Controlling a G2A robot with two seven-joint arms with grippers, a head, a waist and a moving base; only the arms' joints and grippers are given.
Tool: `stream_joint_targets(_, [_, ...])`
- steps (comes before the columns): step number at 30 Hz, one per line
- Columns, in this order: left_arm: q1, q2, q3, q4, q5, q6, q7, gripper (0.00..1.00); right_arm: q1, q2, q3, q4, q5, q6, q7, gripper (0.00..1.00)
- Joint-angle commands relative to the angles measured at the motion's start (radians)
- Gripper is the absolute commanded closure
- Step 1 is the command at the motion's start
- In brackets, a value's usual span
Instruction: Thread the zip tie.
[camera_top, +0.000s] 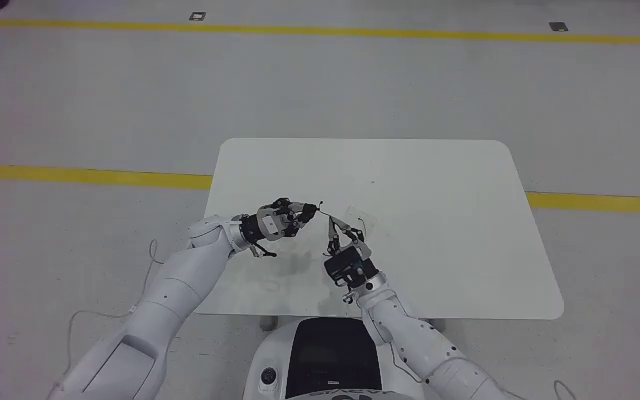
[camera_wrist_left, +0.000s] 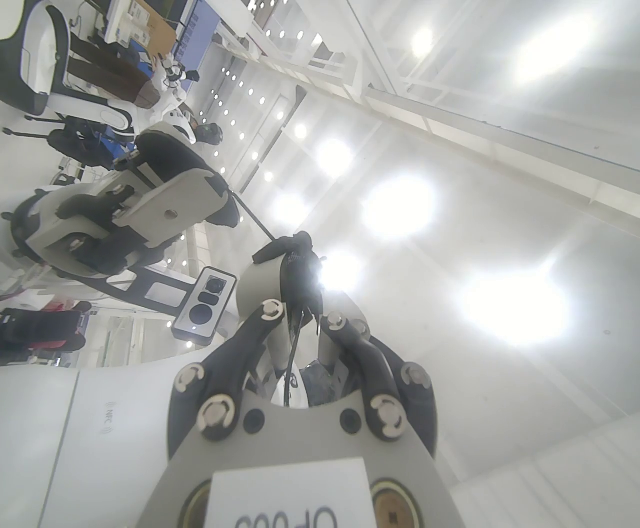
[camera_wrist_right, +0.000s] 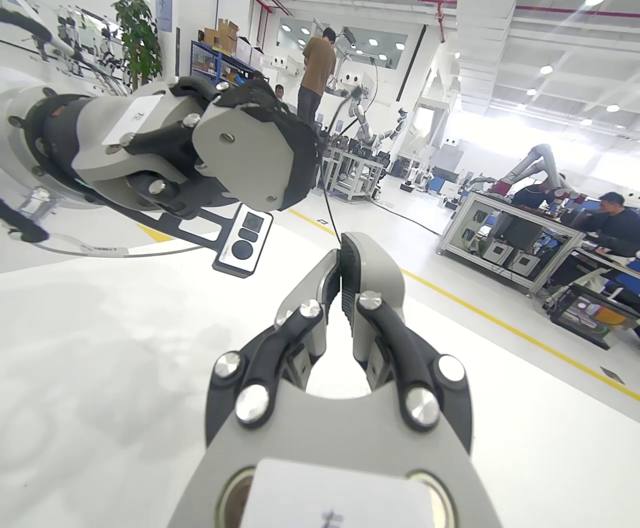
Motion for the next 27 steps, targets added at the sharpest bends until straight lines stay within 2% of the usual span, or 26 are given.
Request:
stream_joint_targets(1, [0.0,0.0,0.0,0.0,0.0,0.0,0.0,1.0,0.001,-0.001,0.0,0.001,0.0,0.0,0.003,1.0])
stream_joint_targets(27, [0.0,0.0,0.0,0.0,0.0,0.0,0.0,1.0,0.01,-0.008,-0.006,0.027,0.0,0.0,0.022,1.0])
